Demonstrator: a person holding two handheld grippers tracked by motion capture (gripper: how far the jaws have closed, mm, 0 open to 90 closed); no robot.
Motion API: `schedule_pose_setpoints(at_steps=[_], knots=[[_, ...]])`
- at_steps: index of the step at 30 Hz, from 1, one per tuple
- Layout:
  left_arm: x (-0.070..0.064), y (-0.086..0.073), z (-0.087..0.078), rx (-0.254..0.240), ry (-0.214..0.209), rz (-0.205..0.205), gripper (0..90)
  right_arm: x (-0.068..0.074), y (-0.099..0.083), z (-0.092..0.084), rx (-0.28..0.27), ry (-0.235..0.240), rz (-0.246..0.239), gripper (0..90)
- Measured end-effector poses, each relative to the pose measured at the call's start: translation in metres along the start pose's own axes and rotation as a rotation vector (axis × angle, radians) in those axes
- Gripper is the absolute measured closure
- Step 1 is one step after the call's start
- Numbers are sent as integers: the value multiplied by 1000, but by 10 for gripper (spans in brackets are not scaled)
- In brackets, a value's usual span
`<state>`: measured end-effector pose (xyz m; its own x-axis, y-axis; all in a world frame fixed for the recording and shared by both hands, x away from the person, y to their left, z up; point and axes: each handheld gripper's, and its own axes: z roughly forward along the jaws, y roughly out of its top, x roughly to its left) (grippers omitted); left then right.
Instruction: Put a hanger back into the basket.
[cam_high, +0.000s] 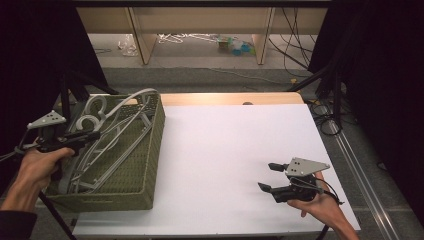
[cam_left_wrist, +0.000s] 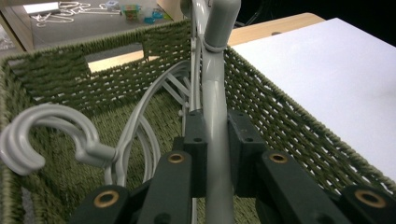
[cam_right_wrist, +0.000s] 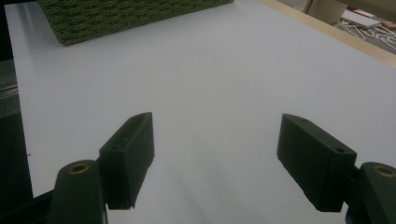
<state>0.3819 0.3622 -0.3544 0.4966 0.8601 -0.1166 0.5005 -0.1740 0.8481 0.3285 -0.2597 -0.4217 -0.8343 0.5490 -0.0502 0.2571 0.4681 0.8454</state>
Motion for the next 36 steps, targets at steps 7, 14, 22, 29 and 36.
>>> schedule_pose_setpoints(at_steps=[7,14,22,29,36], knots=[[5,-9,4,14,-31,-49,791,0,0,0,5,3,0,281],[10,-16,1,29,-20,-59,792,0,0,0,8,-2,-1,281],[9,-23,11,54,-47,-73,791,0,-1,1,14,-1,-3,281],[11,-29,23,93,-43,-98,791,0,-1,1,19,-2,-5,281],[18,-39,28,111,-31,-143,783,0,-1,2,24,3,-16,281]])
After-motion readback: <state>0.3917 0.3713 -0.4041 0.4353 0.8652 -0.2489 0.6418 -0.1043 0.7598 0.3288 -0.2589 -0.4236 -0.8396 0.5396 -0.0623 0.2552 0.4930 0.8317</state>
